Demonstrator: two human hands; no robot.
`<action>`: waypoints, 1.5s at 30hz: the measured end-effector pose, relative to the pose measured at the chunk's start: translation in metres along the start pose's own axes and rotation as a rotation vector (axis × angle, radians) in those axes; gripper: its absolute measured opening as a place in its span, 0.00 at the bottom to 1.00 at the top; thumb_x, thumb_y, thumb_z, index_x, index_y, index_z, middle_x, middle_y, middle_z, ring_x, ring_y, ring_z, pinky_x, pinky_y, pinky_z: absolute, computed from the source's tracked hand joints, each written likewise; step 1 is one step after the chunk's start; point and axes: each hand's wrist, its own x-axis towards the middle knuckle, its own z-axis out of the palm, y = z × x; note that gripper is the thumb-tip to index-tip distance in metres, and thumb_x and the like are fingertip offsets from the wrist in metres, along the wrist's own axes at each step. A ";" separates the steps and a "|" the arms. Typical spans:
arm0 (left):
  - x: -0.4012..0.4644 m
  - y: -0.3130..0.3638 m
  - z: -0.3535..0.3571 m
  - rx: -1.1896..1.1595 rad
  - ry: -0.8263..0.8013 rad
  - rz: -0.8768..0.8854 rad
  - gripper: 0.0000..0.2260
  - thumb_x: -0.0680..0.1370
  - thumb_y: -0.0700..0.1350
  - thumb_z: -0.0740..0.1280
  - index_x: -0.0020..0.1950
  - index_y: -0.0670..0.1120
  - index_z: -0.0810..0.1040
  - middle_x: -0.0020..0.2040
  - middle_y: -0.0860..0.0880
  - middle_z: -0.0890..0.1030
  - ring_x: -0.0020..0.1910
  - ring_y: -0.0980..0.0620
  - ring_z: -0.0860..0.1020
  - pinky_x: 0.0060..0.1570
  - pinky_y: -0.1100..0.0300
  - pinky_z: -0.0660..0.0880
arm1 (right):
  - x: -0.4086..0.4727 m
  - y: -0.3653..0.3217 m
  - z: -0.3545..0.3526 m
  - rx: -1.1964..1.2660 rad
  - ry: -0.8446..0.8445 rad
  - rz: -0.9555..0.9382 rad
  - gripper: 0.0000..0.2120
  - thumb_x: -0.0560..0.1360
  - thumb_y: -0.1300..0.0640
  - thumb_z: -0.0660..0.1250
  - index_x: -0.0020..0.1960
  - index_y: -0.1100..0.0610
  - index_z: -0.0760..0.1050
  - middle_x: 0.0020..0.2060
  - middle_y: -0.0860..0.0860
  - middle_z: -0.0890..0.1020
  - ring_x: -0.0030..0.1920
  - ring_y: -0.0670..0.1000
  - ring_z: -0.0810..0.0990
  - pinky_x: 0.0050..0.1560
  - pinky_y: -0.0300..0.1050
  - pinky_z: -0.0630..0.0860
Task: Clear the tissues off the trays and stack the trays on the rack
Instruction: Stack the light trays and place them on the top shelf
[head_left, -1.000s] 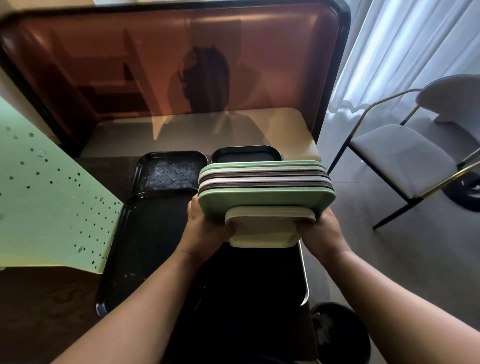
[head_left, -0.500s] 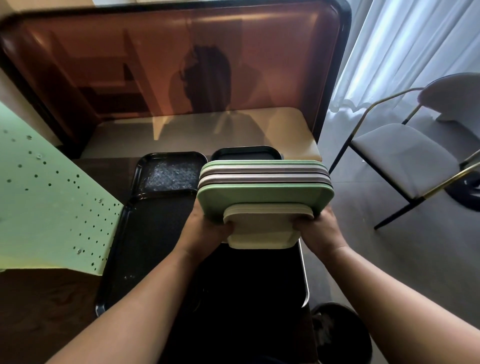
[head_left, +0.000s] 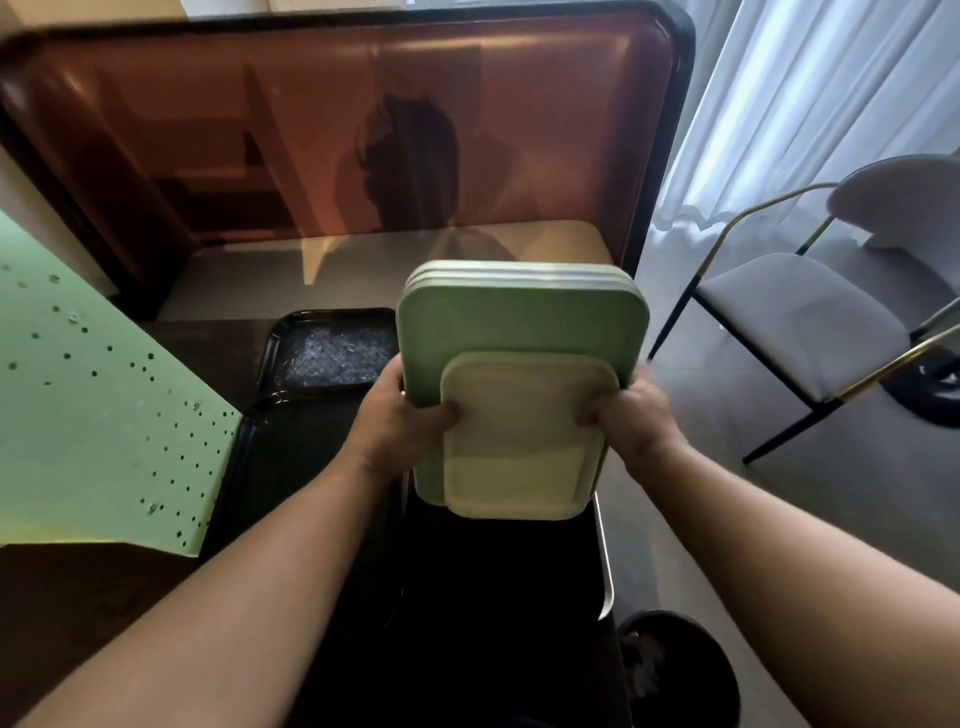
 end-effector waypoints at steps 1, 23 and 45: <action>0.006 0.014 -0.004 -0.029 -0.010 -0.017 0.18 0.72 0.34 0.76 0.53 0.53 0.77 0.46 0.52 0.84 0.39 0.62 0.83 0.36 0.68 0.78 | 0.006 -0.013 -0.002 0.021 -0.026 0.032 0.23 0.58 0.70 0.68 0.50 0.53 0.79 0.48 0.56 0.84 0.52 0.61 0.82 0.50 0.59 0.83; 0.013 0.239 -0.221 0.200 0.069 -0.130 0.13 0.76 0.40 0.64 0.53 0.51 0.86 0.61 0.36 0.79 0.42 0.41 0.85 0.35 0.51 0.81 | -0.095 -0.280 0.019 0.141 -0.365 -0.110 0.10 0.80 0.52 0.65 0.44 0.57 0.76 0.36 0.54 0.83 0.27 0.52 0.83 0.28 0.42 0.81; -0.122 0.351 -0.574 0.354 0.172 0.207 0.11 0.83 0.46 0.64 0.54 0.42 0.83 0.42 0.42 0.85 0.33 0.45 0.84 0.38 0.53 0.82 | -0.281 -0.509 0.276 0.044 -0.428 -0.372 0.22 0.75 0.47 0.69 0.63 0.58 0.75 0.51 0.58 0.85 0.46 0.60 0.87 0.48 0.55 0.83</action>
